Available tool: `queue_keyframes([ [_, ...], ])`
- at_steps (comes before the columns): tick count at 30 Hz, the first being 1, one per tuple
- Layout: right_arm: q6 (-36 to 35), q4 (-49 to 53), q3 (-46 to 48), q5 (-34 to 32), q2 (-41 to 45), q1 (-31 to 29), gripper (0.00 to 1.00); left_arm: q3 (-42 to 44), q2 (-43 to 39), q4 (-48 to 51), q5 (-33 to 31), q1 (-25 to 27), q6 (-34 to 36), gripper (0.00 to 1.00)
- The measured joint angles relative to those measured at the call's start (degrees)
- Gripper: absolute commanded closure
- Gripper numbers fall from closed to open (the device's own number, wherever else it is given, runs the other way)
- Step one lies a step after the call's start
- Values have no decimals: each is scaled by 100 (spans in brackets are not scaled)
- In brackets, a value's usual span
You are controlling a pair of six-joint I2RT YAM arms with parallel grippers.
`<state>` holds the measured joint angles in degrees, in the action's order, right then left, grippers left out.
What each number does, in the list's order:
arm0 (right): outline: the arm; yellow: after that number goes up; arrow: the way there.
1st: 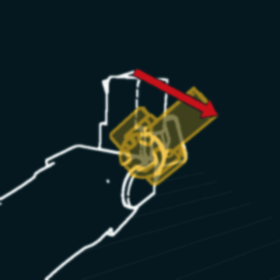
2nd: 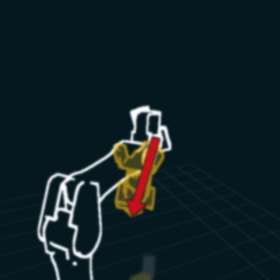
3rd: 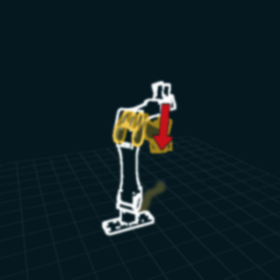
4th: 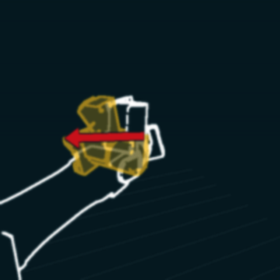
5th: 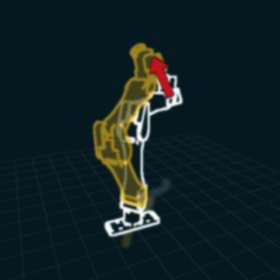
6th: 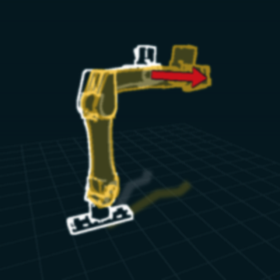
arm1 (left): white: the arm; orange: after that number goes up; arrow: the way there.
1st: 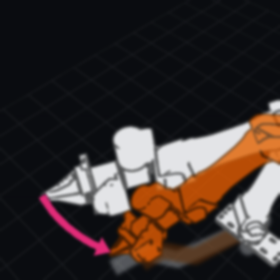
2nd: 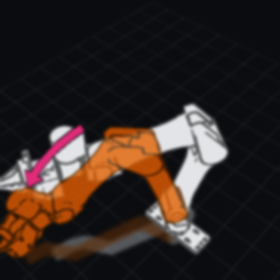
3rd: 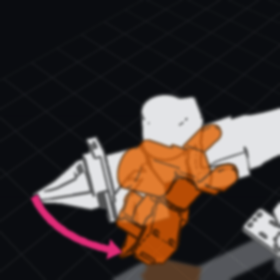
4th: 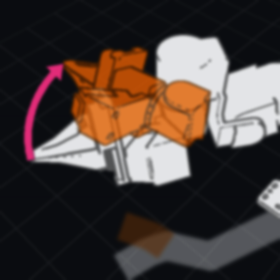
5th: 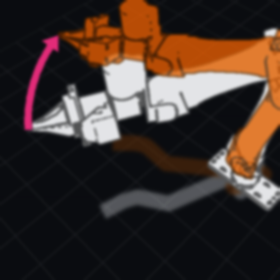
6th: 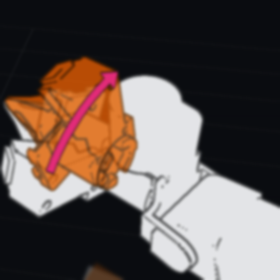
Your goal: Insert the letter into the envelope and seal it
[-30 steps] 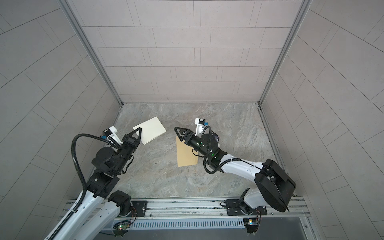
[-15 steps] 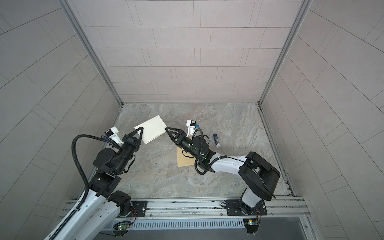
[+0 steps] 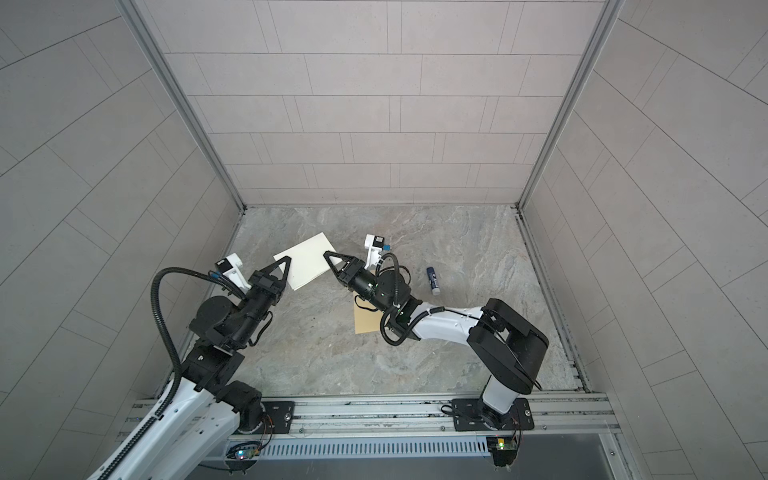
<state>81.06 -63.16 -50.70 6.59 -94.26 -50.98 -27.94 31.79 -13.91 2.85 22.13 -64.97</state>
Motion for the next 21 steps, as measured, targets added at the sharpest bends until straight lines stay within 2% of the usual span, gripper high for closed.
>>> queue_keyframes([
  [3, -144, 31, -33, 0, 0, 4, 100, 0, 0, 2, 61, 0, 216, 85],
  [8, -573, 317, -46, 140, 48, 116, 100, -2, -35, 155, 275, -11, 988, 50],
  [11, -1071, 828, -44, 254, 280, 238, 100, -140, -66, 627, 415, -11, 1794, 34],
  [17, -2559, 1969, -61, 667, 1193, 457, 100, -866, 17, 1635, 765, -11, 3462, 13],
  [21, -3716, 2850, -168, 1045, 1696, 586, 100, -1147, 26, 1982, 1099, -11, 4350, 6],
])
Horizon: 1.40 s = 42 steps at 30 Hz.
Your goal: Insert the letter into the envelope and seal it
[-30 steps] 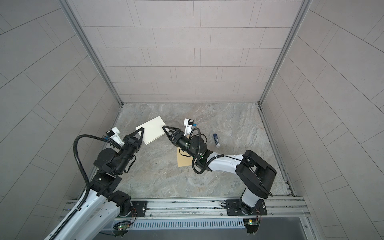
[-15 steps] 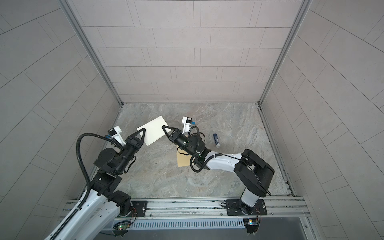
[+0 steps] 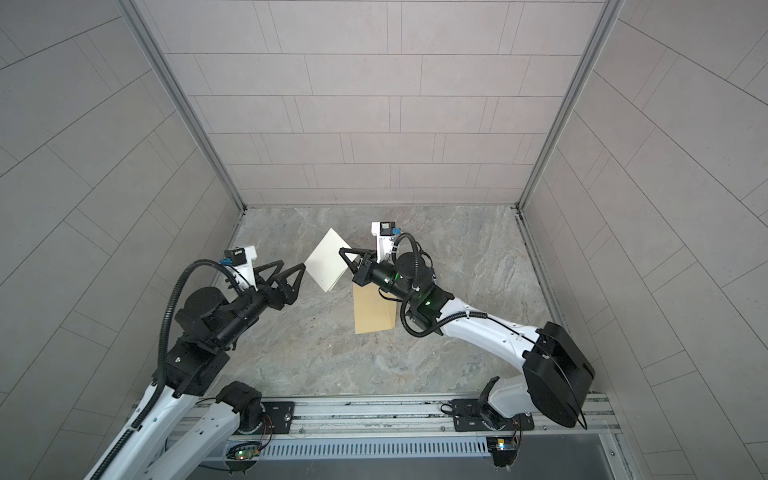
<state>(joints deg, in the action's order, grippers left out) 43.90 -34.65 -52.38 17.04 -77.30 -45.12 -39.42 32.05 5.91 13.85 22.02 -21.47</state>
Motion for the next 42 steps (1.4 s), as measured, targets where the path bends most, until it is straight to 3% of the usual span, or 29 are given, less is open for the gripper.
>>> queue_keyframes([
  [7, -2162, 1582, -35, 796, 673, 155, 100, -42, 42, 181, 1191, 0, 955, 1],
  [16, -4041, 2999, -138, 1751, 1143, 160, 100, -44, 509, -31, 2874, 0, 1215, 1],
  [23, -4481, 3375, -212, 2151, 1158, 166, 100, 101, 605, -595, 3604, 0, 1104, 25],
  [35, -4487, 3237, -254, 2435, 1027, 168, 100, 321, 612, -918, 3781, 0, 1067, 53],
  [42, -4374, 3154, -264, 2479, 920, 168, 100, 490, 610, -1088, 3648, 0, 890, 92],
])
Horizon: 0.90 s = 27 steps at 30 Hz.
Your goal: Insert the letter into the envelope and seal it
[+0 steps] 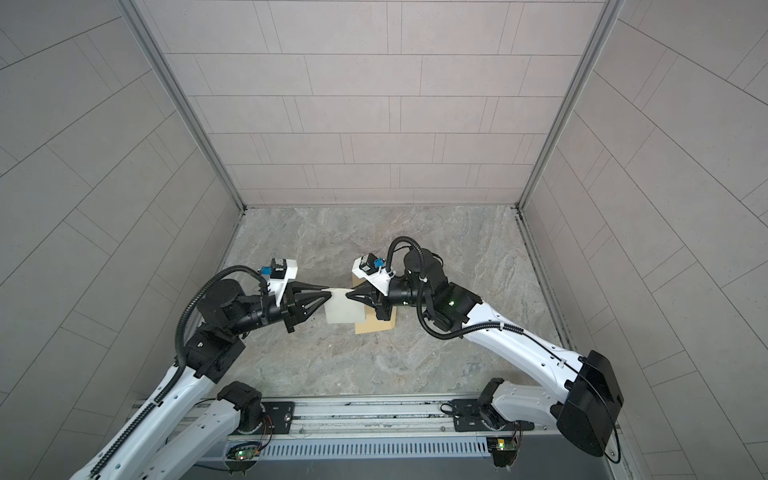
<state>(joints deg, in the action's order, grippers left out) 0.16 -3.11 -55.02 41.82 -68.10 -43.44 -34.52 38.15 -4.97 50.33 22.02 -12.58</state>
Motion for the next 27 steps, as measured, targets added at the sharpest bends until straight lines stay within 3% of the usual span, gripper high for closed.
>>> queue_keyframes([
  [1, 33, -39, 0, -2, 0, 0, 99, 26, 0, -42, -42, 0, -70, 100],
  [6, 164, -142, 0, -48, 0, 0, 88, 149, 0, -365, -293, 2, -457, 100],
  [14, 518, -402, 225, -503, 83, 17, 53, 520, 31, -1652, -855, 2, -1803, 100],
  [21, 1097, -872, 885, -581, 310, 238, 56, 531, 258, -2640, -999, 2, -2763, 100],
  [27, 1508, -1290, 1054, -494, 323, 339, 69, 575, 267, -2949, -1045, 2, -3051, 100],
])
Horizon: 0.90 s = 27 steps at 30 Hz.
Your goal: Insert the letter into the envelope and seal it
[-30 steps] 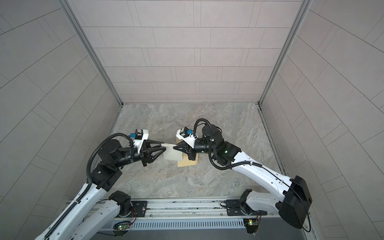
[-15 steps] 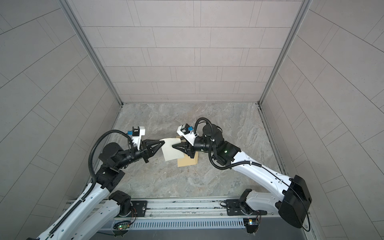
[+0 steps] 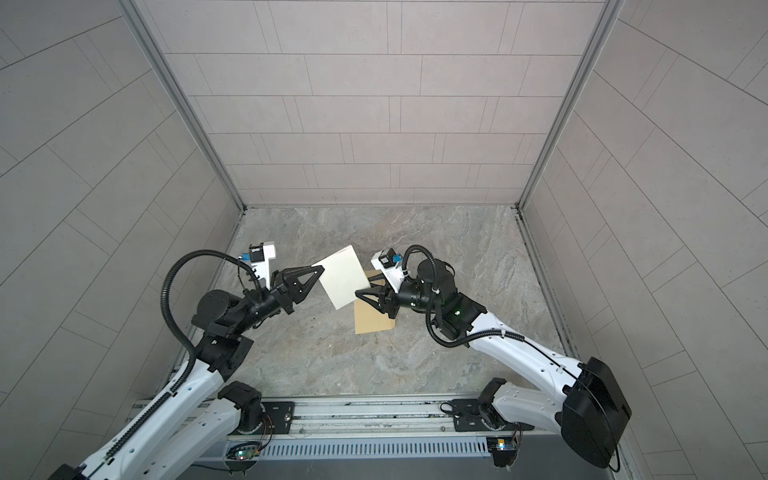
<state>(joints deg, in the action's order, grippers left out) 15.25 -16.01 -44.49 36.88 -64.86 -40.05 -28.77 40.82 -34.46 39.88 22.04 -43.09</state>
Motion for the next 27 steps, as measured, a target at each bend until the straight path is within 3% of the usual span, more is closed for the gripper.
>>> queue_keyframes([
  [12, 651, -754, 26, 146, -15, 85, 99, 175, 0, -120, -190, 0, -46, 100],
  [15, 730, -789, 26, 157, -46, 105, 100, 181, 0, -74, -278, 11, -13, 100],
  [18, 756, -763, 26, 96, -70, 125, 100, 181, -28, 181, -424, 24, 168, 89],
  [22, 737, -629, 26, -197, -72, 188, 100, 179, -109, 780, -656, 46, 511, 65],
  [27, 533, -94, 26, -717, -17, 219, 100, 177, -120, 1416, -938, 72, 754, 45],
])
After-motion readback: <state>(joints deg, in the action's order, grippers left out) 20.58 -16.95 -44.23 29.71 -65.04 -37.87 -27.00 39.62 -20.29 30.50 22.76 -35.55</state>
